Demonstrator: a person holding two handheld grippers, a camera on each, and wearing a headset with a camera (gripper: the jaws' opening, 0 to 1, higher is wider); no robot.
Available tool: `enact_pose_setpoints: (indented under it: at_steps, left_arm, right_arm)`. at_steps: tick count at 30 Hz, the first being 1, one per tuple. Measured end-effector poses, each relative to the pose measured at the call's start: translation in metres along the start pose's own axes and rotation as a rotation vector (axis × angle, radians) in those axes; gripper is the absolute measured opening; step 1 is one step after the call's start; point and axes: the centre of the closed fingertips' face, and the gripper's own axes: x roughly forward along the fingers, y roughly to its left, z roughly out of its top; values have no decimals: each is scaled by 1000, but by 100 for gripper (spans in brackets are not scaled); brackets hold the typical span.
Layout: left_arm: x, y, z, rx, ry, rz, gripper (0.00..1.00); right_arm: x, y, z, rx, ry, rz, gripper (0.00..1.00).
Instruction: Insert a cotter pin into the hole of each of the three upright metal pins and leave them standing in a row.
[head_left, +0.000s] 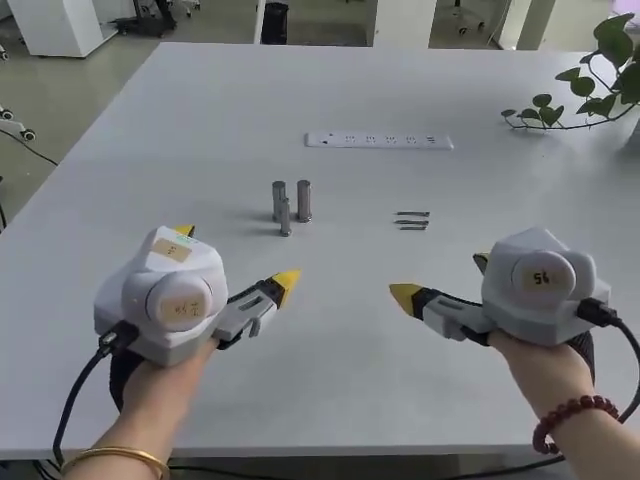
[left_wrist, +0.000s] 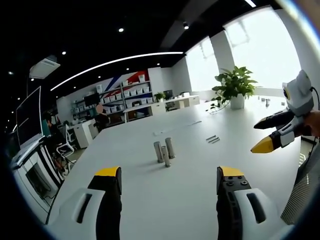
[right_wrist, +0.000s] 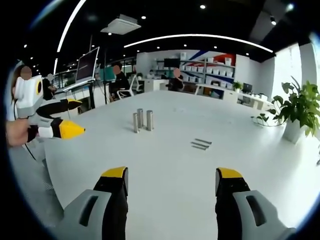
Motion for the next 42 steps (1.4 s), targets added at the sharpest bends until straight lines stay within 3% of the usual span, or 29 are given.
enact_pose_setpoints:
  at_steps: [11, 23, 28, 33, 38, 40, 42]
  left_arm:
    - [0, 1, -6, -17, 36, 0, 80]
    - [0, 0, -4, -40, 36, -11, 81]
    - [0, 0, -5, -31, 43, -11, 77]
    - [0, 1, -2, -26, 41, -18, 74]
    - [6, 3, -4, -54, 73, -32, 68]
    - [12, 2, -7, -95, 101, -55, 61]
    - [18, 4, -5, -88, 97, -61, 57]
  right_arm:
    - [1, -3, 1, 27, -8, 0, 68]
    - [1, -3, 3, 32, -14, 1, 66]
    - [0, -3, 5, 32, -16, 2, 65]
    - [-5, -1, 17, 21, -47, 10, 65]
    - [-5, 0, 23, 17, -55, 18, 65]
    - [-3, 0, 23, 77, -51, 33, 65]
    - [-3, -2, 24, 99, -53, 38, 65]
